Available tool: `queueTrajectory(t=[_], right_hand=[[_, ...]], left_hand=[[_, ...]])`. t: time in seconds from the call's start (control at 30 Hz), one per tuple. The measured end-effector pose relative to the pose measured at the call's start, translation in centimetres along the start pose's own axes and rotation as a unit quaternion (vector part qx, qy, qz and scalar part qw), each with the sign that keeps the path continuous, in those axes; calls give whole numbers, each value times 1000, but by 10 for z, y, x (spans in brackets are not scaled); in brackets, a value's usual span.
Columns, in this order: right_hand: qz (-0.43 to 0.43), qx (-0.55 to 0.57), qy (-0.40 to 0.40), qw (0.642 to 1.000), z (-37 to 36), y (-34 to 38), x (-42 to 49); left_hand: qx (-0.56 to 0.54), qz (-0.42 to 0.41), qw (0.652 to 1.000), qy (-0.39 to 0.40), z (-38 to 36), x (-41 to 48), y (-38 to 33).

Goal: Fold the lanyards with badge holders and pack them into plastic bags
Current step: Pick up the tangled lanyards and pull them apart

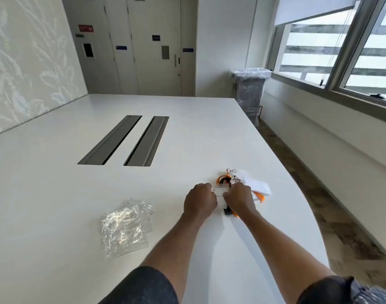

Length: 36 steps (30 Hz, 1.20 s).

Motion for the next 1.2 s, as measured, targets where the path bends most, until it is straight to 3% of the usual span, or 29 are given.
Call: queueTrajectory(t=[0.47,0.73,1.0,1.2], right_hand=[[-115,94,23,989,-25,-24,20],[-117,147,-2,982,-1,-8,17],[-82,242,-26,966,64,31,21],[-19,281,-39,959,128,70,20]], left_hand=[[-78,126,989,16,-40,12,10],[-227,229,947,15,-21,7,17],[-279,173,939,-97,42,18,-2],[-279,105,951,-78,62,17,-27]])
Point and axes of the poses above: each hand's wrist, its own x-axis towards the middle knuckle, its own z-axis out of the back of the hand, y = z × x, the point moved 7 cm from there along x, towards the middle knuckle, and after that the axes turned 13 degrees about -y, right-handed, at the moved point
